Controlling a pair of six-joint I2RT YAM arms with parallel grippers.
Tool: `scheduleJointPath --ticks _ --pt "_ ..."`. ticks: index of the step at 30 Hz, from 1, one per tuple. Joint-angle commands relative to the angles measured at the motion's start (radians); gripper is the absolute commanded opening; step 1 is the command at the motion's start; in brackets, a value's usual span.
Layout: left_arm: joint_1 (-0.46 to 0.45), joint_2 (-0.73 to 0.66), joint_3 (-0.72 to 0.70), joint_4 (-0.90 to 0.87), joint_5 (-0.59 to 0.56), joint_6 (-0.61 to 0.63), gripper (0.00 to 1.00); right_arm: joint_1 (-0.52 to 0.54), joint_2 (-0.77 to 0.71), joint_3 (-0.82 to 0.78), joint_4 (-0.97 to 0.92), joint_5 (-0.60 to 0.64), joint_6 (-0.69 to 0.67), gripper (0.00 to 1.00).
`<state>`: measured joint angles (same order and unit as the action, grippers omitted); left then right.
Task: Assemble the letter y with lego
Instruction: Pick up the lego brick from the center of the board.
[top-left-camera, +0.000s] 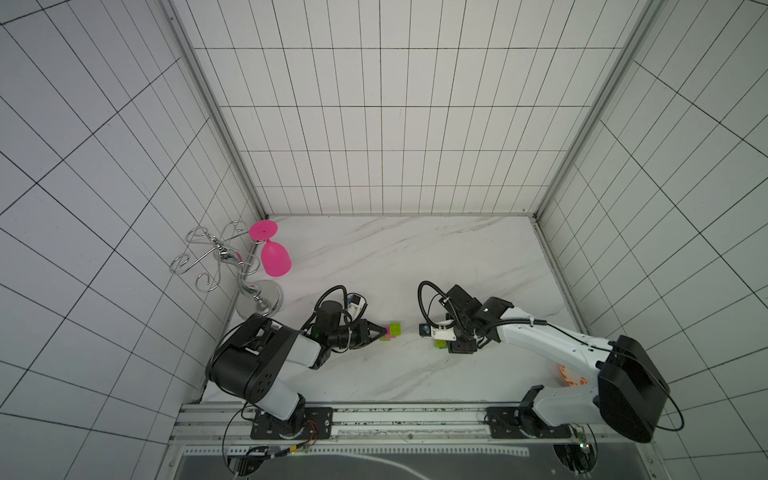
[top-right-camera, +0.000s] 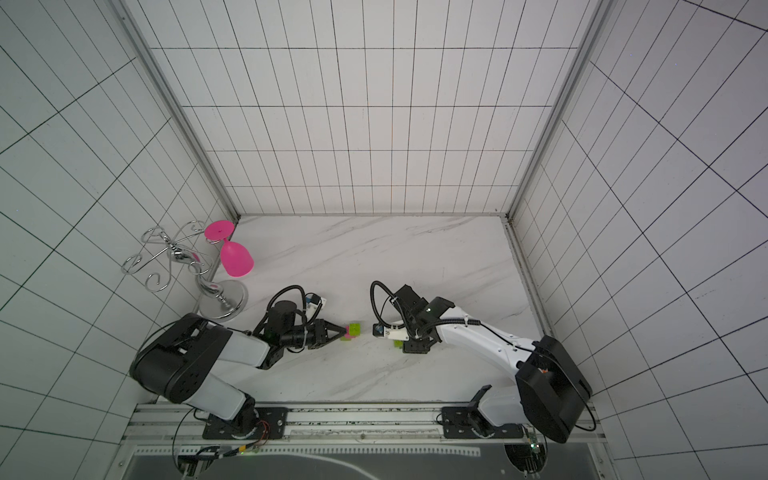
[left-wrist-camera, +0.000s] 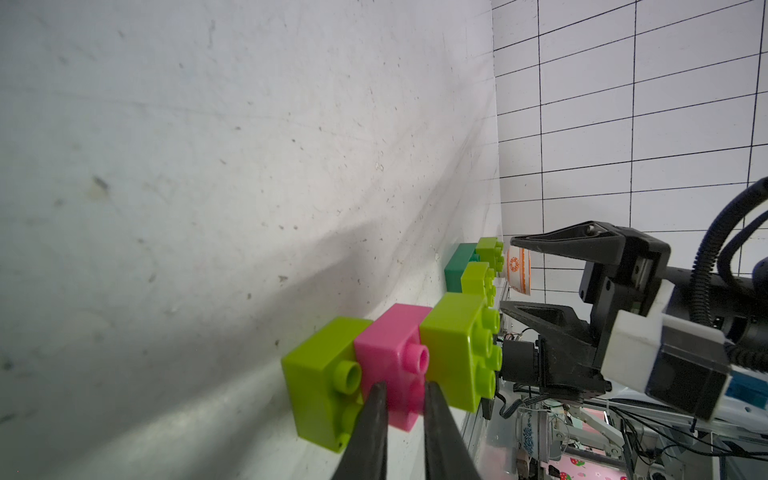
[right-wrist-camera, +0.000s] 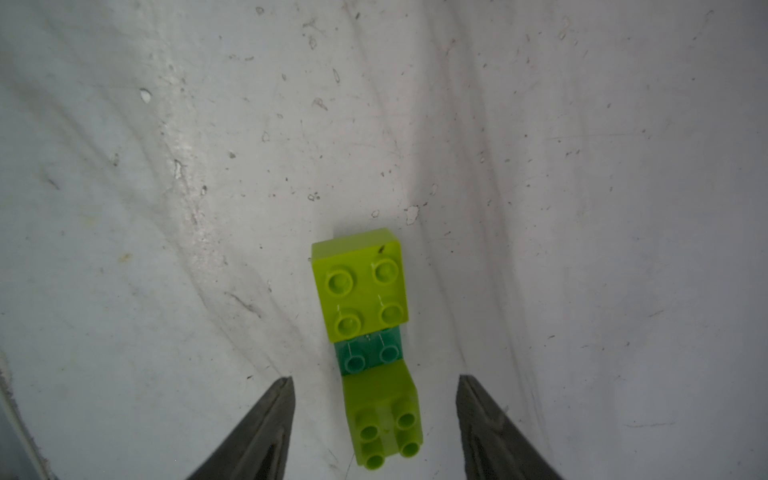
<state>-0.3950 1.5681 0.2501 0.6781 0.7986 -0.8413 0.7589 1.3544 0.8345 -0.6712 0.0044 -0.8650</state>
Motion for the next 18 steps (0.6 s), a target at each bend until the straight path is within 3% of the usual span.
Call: scheduleJointPath --ticks 1,18 --pt "0.018 0.040 -0.040 -0.133 -0.075 0.011 0.17 -0.013 0.027 -0.043 -0.022 -0.023 -0.076 0.64" --pt "0.041 0.071 -0.039 -0.123 -0.061 0.023 0.17 -0.056 0.163 0.026 -0.031 -0.073 -0.128 0.56"
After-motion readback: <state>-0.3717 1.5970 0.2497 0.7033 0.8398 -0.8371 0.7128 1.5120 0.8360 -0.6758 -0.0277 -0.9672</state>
